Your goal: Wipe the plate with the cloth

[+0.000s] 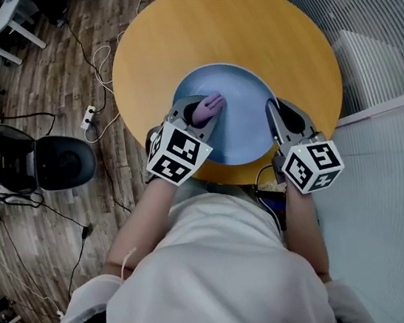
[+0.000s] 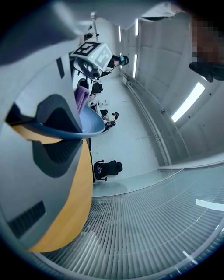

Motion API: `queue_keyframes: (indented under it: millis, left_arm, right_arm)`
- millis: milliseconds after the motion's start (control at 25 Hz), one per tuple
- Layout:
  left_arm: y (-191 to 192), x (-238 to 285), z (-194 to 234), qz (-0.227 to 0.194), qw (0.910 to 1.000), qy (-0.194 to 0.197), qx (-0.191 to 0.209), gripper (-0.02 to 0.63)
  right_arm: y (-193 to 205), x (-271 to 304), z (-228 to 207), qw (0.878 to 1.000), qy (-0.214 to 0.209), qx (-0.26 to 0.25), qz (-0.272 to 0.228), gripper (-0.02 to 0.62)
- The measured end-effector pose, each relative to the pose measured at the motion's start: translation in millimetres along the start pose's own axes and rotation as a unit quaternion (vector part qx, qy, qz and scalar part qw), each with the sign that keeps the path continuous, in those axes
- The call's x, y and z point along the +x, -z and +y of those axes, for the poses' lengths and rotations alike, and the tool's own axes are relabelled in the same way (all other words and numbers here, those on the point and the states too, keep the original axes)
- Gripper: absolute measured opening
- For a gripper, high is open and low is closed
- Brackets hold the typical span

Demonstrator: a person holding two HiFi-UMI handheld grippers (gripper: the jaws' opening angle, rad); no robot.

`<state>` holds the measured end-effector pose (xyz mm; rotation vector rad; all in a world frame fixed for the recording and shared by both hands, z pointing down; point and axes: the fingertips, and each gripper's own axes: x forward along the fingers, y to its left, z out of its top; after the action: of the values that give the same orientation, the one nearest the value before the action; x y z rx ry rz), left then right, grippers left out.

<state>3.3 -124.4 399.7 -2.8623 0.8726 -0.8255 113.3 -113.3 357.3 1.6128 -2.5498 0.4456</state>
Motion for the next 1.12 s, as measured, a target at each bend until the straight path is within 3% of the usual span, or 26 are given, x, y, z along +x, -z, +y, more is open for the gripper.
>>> queue_keyframes:
  millis: [120,360,640,1120]
  left_arm:
    - [2.5,-7.8,11.1,0.004,0.9999,-0.011,-0.003,0.081]
    - [34.4,1.7,11.2,0.020,0.9992,-0.033,0.002,0.081]
    - [31.3,-6.9,34.9,0.023,0.9987,-0.044,-0.012,0.081]
    - [33.8,12.6,36.1,0.027,0.9993,-0.021,-0.015,0.081]
  right_arm:
    - [-4.6,1.2,3.2,1.000,0.005,-0.015,0.005,0.037]
    - [22.3,1.2,-5.8,1.000,0.008,-0.027,0.004,0.034]
    - [2.2,9.6,-3.6,0.999,0.013,-0.029,0.001,0.034]
    - [1.2,19.3,-20.8,1.000,0.020,-0.006,-0.005,0.035]
